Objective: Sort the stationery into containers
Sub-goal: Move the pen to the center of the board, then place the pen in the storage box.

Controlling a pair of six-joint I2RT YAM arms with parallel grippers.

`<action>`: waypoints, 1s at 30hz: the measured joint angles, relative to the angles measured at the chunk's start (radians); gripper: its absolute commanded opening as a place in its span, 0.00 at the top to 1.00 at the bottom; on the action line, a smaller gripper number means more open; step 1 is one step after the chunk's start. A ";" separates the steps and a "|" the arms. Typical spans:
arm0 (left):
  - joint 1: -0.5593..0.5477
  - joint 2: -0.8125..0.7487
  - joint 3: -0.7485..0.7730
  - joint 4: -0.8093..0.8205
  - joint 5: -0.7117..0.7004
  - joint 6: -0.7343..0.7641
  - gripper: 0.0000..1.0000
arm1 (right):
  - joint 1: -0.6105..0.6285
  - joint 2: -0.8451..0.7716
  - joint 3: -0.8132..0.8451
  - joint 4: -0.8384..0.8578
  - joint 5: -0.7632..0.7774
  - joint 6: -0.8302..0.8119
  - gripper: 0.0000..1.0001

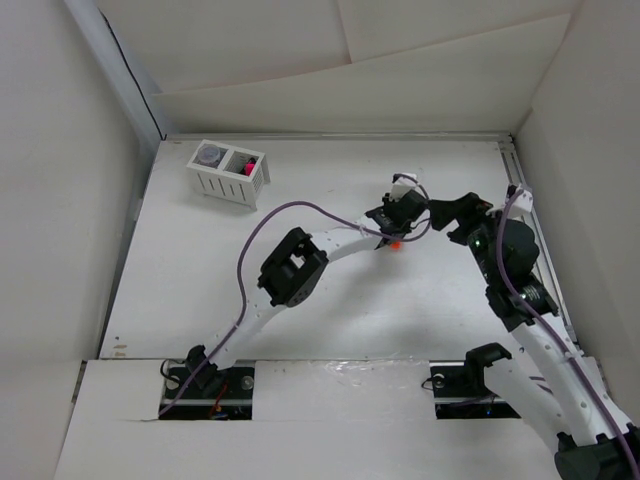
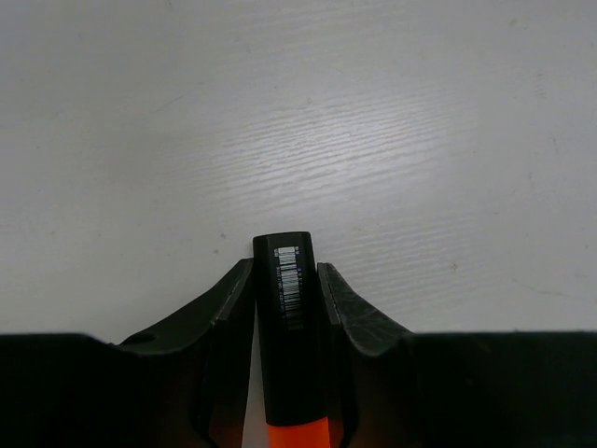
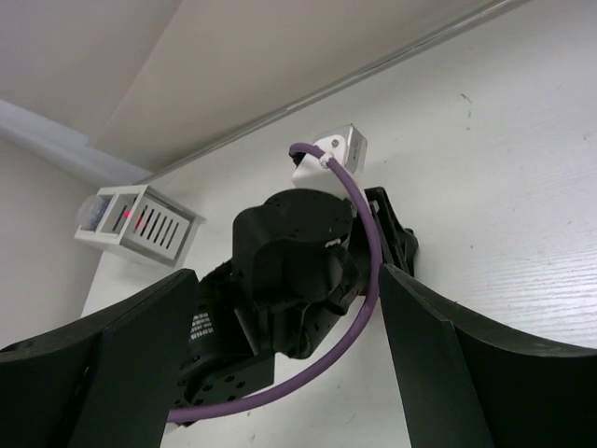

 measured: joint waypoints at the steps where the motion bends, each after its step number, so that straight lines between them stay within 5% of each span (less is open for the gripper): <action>1: 0.000 -0.019 -0.039 0.017 -0.002 0.007 0.91 | 0.000 -0.002 0.000 0.000 -0.002 0.000 0.16; 5: -0.006 -0.149 -0.265 0.079 -0.020 0.029 0.91 | -0.006 -0.010 0.000 0.000 -0.007 0.000 0.16; 9: -0.008 -0.262 -0.452 0.111 -0.048 0.039 0.70 | -0.011 -0.008 0.000 0.000 -0.016 -0.004 0.16; 12: -0.012 -0.291 -0.503 0.104 -0.057 0.047 0.60 | -0.012 0.000 0.000 0.000 -0.023 -0.007 0.16; 18: -0.017 -0.285 -0.481 0.079 -0.073 0.064 0.56 | -0.012 0.013 0.000 0.000 -0.032 -0.007 0.16; 30: -0.022 -0.245 -0.415 0.051 -0.080 0.080 0.96 | -0.012 0.004 0.000 0.000 -0.033 -0.007 0.16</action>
